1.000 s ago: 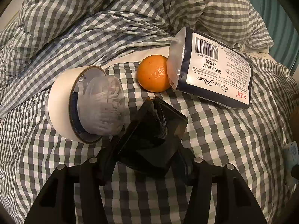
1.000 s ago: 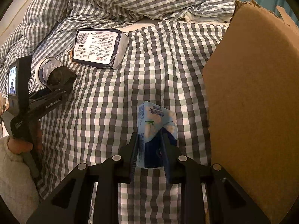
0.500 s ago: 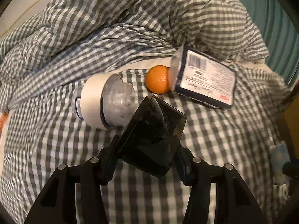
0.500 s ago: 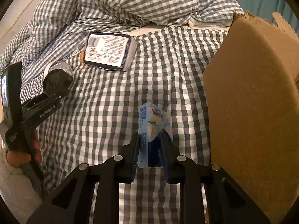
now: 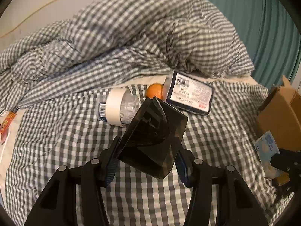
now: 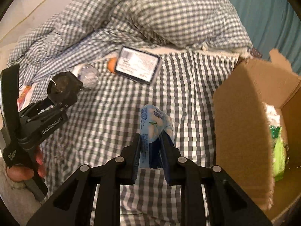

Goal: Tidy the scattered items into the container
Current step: 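Carry black case with left gripper while right carries tissue pack into box, release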

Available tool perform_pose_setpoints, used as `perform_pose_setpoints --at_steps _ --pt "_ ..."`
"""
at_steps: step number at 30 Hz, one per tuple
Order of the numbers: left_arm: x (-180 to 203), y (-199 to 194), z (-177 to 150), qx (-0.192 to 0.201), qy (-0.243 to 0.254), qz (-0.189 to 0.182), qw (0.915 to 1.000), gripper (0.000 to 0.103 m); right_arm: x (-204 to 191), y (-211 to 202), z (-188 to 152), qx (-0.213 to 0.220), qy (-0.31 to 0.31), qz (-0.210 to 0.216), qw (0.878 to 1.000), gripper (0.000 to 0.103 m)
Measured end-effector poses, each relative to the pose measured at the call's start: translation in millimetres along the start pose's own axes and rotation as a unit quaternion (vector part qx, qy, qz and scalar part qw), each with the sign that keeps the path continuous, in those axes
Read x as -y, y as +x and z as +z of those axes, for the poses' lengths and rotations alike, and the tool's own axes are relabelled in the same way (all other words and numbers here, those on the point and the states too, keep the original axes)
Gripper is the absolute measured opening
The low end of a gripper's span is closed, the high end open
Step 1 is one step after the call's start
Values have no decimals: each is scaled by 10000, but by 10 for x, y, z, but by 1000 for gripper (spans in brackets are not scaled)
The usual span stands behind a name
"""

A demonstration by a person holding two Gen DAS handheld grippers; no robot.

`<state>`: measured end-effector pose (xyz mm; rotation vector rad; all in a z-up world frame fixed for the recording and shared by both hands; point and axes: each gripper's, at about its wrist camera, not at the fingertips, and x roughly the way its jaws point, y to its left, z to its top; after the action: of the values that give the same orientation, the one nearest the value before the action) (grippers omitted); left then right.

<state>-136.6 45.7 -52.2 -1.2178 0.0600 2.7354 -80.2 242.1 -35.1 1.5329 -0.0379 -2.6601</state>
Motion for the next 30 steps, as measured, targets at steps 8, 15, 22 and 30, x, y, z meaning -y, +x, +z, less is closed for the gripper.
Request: perform_pose_setpoints --at_steps 8,15,22,30 --pt "239 -467 30 208 187 -161 9995 54 -36 -534 -63 442 -87 -157 9989 20" --pt "813 -914 217 553 678 -490 9950 54 314 -1000 -142 808 202 -432 9956 20" --pt "1686 -1140 375 739 1237 -1084 9836 54 890 -1370 -289 1068 592 -775 9895 20" --pt "2713 -1021 366 565 1728 -1625 9698 54 1745 -1442 -462 990 1204 -1062 9820 20"
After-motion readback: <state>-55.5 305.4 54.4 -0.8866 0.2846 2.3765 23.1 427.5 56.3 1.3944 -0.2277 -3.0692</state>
